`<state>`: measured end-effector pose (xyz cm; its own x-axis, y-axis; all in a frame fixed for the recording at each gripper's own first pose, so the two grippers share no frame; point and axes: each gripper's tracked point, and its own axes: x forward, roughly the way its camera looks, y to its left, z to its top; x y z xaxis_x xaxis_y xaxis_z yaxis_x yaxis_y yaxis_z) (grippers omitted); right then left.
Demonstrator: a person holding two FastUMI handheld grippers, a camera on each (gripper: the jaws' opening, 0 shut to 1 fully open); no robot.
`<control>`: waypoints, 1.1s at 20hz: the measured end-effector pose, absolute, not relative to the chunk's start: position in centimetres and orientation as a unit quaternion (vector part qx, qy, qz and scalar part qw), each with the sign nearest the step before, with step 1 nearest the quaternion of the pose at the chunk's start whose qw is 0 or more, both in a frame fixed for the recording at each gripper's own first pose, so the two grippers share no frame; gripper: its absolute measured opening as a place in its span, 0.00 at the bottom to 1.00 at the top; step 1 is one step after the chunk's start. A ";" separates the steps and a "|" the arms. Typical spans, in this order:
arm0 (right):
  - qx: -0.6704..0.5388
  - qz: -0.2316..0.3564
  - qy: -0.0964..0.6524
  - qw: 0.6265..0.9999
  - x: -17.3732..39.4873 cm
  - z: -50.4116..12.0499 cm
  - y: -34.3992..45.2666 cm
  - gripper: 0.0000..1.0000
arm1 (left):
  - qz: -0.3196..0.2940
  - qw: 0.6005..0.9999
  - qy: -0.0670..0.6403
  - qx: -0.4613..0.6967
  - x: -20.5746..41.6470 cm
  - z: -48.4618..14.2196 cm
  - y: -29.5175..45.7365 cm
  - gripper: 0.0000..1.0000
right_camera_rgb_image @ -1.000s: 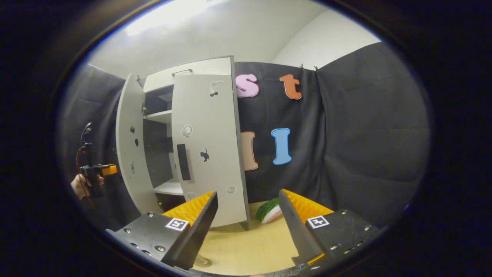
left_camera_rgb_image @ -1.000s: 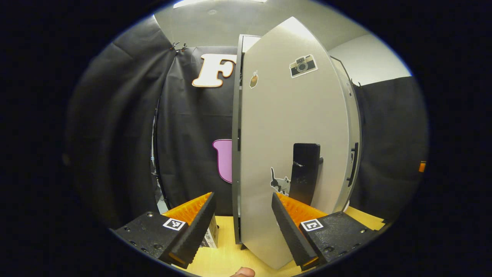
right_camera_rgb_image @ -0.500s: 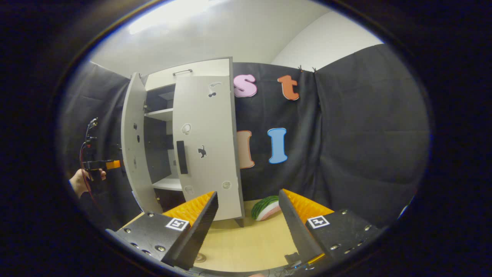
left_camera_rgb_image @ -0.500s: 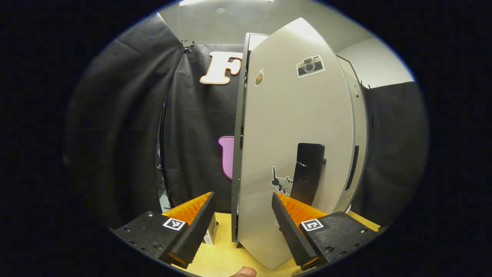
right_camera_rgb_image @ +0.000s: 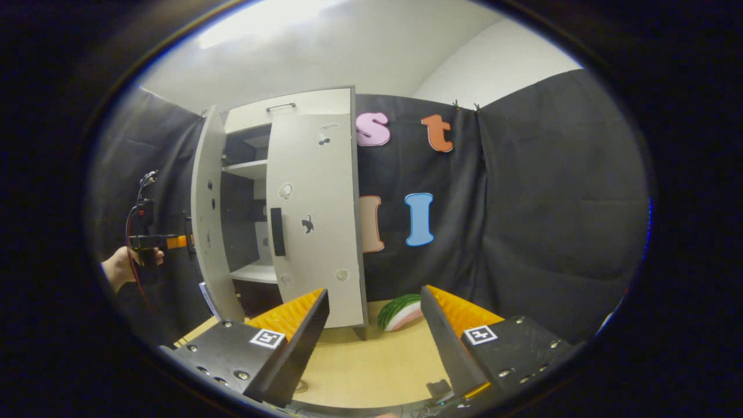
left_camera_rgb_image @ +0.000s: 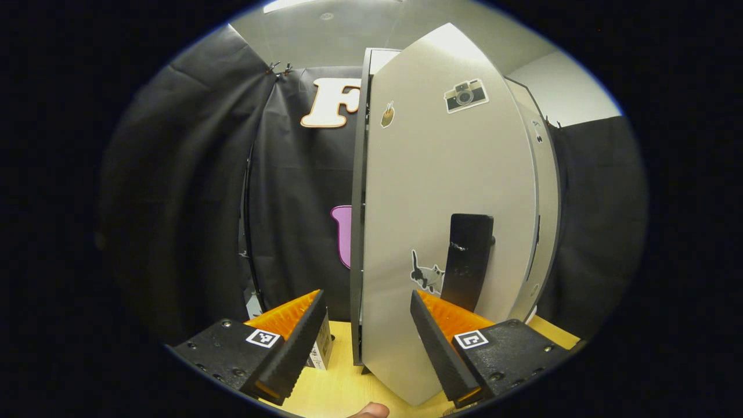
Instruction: Grasp the bottle in the cabinet with the left hand and place it on the coaster, then close the right door with the right hand and the left door with the left hand.
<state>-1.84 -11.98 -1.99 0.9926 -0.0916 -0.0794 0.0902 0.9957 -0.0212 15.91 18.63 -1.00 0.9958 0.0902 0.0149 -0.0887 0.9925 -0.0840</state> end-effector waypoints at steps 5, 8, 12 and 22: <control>-0.020 -0.041 0.045 0.998 -2.1 -2.6 -10.9 0.96 | 0.035 0.999 0.008 -0.028 17.0 -2.1 16.5 0.93; -0.034 -0.055 0.051 0.997 -2.1 -2.7 -10.5 0.96 | 0.020 0.999 0.017 -0.031 17.2 -2.9 14.6 0.89; -0.046 -0.041 0.037 0.997 -1.8 -1.8 -8.3 0.96 | -0.005 0.999 0.014 -0.046 16.2 -2.5 12.0 0.92; -0.032 0.000 0.039 0.999 -0.6 -1.1 -5.0 0.94 | -0.031 0.999 0.025 -0.016 9.5 -3.5 8.3 0.92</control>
<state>-0.59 -5.03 -1.14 0.9970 -0.0031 -0.0772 -0.0019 0.9979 -0.0648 9.54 8.33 -3.45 0.9968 -0.0630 -0.0499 0.0614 0.9975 -0.0341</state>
